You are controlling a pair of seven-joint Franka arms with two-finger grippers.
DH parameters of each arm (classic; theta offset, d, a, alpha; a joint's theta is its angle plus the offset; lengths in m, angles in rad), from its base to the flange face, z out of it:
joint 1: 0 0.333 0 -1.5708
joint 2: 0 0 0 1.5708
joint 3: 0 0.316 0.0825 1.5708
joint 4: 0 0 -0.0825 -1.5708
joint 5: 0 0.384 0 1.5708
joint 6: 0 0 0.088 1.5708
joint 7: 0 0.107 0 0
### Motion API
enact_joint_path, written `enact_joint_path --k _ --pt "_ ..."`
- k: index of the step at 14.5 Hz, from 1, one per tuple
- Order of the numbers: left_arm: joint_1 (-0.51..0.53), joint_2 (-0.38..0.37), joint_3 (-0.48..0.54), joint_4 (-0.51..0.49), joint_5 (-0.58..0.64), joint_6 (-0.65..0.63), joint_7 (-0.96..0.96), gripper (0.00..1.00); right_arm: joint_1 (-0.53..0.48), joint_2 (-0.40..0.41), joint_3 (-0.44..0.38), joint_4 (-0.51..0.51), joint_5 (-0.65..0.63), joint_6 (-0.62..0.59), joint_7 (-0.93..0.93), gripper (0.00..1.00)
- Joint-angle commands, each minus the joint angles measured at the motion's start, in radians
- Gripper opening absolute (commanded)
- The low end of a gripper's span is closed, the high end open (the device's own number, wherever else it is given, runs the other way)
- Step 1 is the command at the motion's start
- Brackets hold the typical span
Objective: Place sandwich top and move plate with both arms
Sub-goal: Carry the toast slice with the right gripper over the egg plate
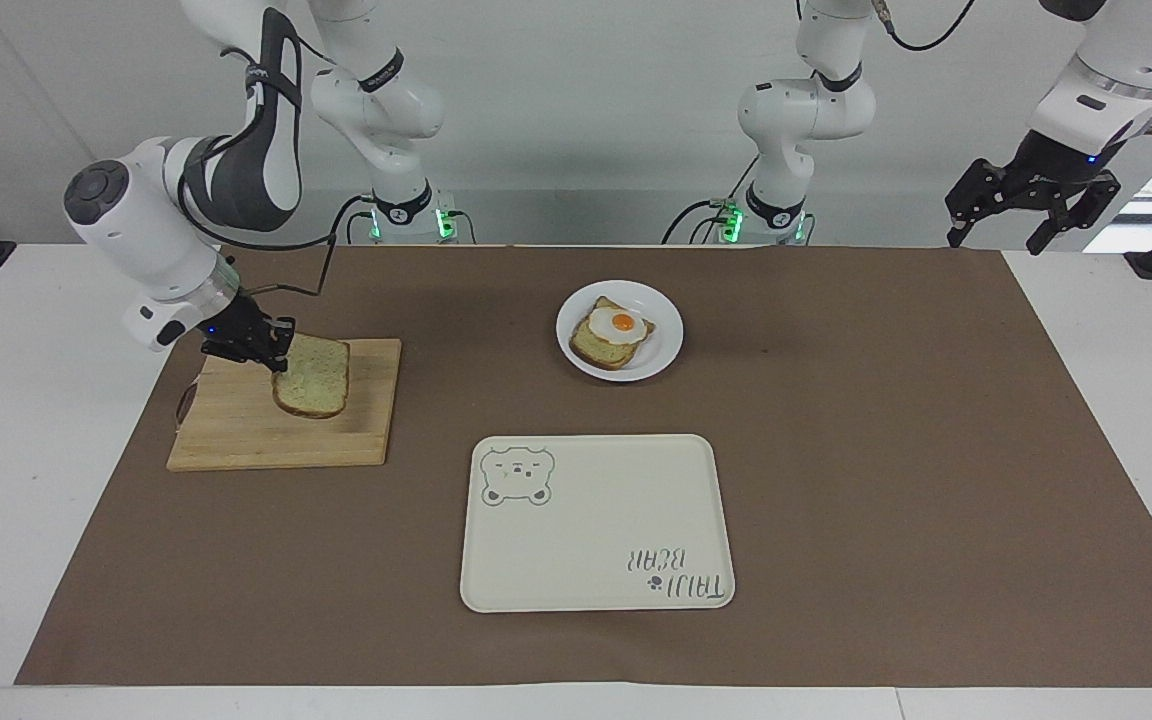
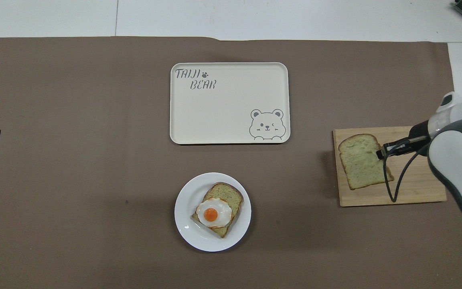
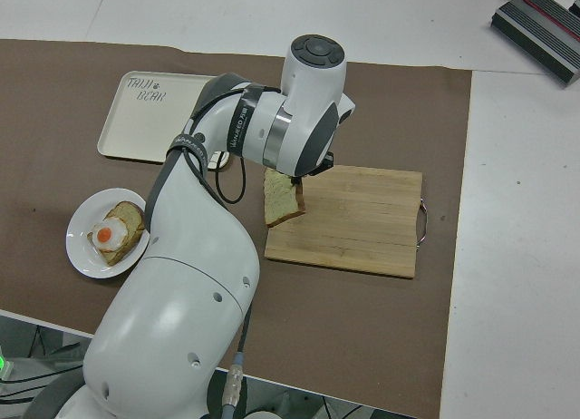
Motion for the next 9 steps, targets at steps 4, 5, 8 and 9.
enact_joint_path --k 4,5,8,9 --pt "0.006 -0.025 -0.006 -0.028 0.001 -0.001 -0.009 1.0 0.187 -0.067 0.008 -0.084 0.159 0.006 0.241 0.0" --pt "0.006 -0.025 -0.006 -0.028 0.001 -0.001 -0.009 1.0 0.229 -0.079 0.008 -0.095 0.188 0.006 0.301 0.0" --pt "0.005 -0.025 -0.006 -0.028 0.001 -0.001 -0.007 1.0 0.35 -0.121 0.01 -0.156 0.236 0.063 0.424 0.0" --pt "0.005 -0.025 -0.006 -0.028 0.001 -0.001 -0.007 1.0 0.382 -0.141 0.008 -0.177 0.274 0.078 0.455 0.0"
